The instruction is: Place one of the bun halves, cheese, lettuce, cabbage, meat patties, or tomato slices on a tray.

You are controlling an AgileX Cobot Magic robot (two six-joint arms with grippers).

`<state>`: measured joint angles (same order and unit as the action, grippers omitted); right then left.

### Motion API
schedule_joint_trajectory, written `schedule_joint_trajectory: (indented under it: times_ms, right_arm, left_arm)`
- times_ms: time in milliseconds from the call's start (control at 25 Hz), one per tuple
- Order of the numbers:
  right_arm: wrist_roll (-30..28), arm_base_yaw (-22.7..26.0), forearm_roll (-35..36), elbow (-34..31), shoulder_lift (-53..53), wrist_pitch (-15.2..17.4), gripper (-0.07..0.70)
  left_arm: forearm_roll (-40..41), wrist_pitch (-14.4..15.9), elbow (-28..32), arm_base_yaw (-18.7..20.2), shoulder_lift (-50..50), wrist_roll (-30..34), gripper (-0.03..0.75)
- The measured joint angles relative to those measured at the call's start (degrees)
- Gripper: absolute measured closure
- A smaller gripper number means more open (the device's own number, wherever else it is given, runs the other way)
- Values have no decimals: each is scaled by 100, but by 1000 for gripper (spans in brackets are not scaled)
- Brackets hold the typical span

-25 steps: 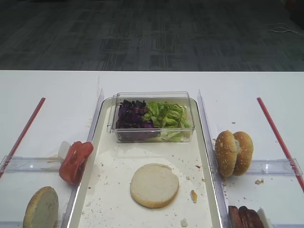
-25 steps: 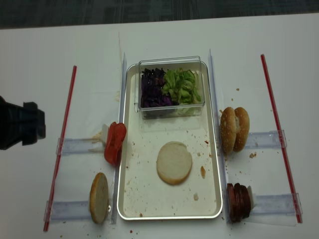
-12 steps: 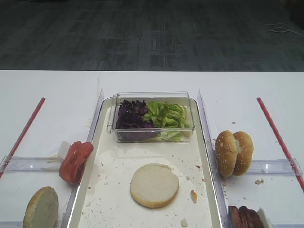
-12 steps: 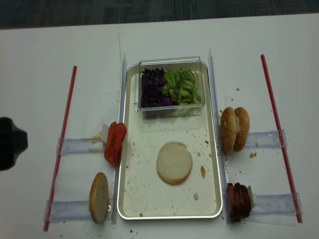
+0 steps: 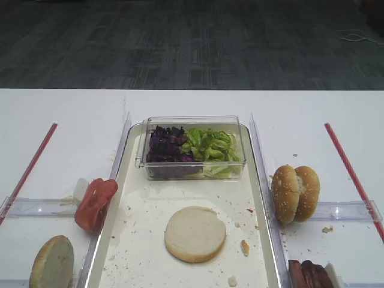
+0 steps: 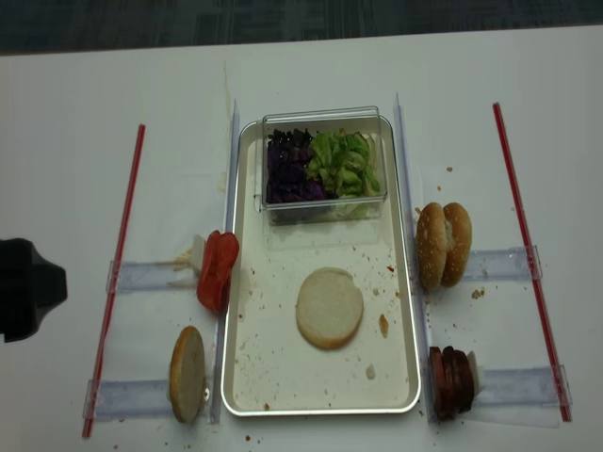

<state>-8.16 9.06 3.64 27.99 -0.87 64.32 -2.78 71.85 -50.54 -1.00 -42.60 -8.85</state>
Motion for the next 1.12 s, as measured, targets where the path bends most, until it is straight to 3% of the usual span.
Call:
schedule_joint_trajectory:
  times_ms: [440, 1000, 1120]
  right_arm:
    - [9, 0, -10, 0, 0, 0, 330]
    - [9, 0, -10, 0, 0, 0, 330]
    - [9, 0, -10, 0, 0, -9, 330]
  left_arm:
    - [138, 10, 87, 0, 375, 59, 107]
    - [540, 36, 1819, 0, 1694, 436, 119]
    - [540, 47, 1915, 0, 1793, 436, 128]
